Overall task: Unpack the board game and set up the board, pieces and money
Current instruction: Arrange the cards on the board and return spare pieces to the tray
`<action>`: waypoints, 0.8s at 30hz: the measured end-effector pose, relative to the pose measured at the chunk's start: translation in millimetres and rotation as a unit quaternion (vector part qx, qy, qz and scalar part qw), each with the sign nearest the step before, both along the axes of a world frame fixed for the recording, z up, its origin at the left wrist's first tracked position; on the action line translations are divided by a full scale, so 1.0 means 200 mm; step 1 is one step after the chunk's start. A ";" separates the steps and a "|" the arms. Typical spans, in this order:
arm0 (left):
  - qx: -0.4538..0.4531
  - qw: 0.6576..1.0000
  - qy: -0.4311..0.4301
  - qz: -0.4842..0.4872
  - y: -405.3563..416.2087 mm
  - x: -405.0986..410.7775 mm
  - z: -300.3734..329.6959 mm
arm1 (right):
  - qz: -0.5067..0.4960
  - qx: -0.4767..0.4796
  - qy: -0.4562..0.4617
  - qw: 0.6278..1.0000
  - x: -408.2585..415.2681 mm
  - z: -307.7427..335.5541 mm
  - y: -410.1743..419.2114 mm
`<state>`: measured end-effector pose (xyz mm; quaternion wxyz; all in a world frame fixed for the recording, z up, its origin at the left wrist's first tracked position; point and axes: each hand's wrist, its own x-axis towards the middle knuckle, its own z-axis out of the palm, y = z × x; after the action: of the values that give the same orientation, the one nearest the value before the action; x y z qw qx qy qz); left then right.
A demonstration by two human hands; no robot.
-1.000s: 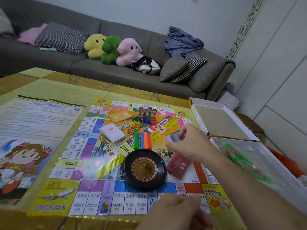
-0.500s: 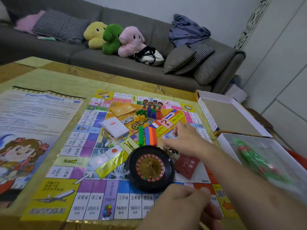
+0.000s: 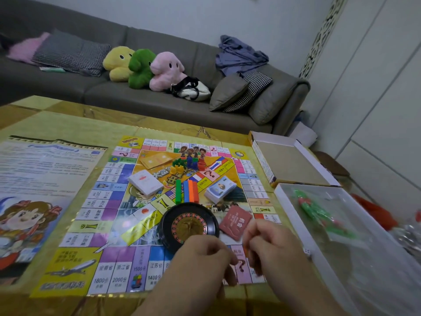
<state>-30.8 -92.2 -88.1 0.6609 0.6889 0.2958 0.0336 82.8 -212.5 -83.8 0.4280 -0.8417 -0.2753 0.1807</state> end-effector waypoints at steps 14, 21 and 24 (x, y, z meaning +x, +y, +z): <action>0.202 0.978 0.039 0.015 -0.04 -0.13 -0.02 | 0.118 -0.129 -0.068 0.982 -0.24 -0.04 -0.06; 0.211 0.976 0.046 0.002 -0.01 -0.12 -0.01 | 0.112 -0.132 -0.064 0.983 -0.23 -0.03 -0.04; 0.219 0.974 0.048 0.005 0.00 -0.12 -0.01 | 0.104 -0.132 -0.064 0.984 -0.22 -0.04 -0.04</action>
<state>-54.1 -92.5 -90.2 0.4786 0.8164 0.3159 0.0677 38.0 -221.2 -91.3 0.2739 -0.8674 -0.3616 0.2046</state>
